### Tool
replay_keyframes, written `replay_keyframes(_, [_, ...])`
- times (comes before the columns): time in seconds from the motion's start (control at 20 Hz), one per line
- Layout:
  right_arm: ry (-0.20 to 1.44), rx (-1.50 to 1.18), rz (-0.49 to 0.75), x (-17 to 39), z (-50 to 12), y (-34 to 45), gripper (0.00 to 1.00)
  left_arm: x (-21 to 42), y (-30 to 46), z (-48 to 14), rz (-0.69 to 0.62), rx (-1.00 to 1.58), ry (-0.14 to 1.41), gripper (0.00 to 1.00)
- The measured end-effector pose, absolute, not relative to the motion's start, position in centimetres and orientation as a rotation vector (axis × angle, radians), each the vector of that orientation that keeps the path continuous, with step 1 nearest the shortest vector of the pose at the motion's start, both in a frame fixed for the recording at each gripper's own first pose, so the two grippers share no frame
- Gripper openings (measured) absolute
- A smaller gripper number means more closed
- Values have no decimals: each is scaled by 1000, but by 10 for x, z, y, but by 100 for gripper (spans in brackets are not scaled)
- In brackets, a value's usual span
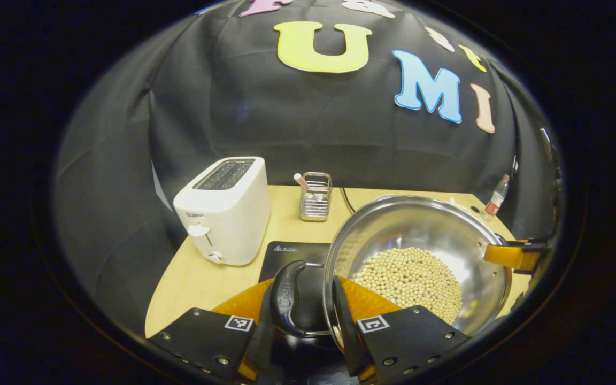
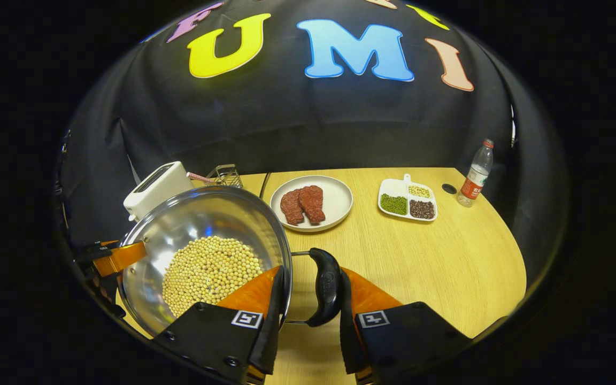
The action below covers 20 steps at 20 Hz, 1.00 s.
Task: First push the handle of the pot to place it horizontally, then grasp the pot with both hands and set it on the induction cooktop.
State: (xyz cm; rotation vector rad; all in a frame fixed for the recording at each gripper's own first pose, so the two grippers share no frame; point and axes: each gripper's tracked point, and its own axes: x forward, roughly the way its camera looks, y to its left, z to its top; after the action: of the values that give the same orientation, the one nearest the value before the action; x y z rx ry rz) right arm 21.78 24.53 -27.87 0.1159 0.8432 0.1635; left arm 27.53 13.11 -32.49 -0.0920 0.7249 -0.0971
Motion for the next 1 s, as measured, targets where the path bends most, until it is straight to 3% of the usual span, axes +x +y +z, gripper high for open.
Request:
replay_keyframes(0.65, [843,109,182,226,-296,295,47,285,177,-352,-59,-108,737,55])
replay_keyframes(1.0, [844,97,186,228,-307,307,51,285,180,-358,-40,-135,749,55])
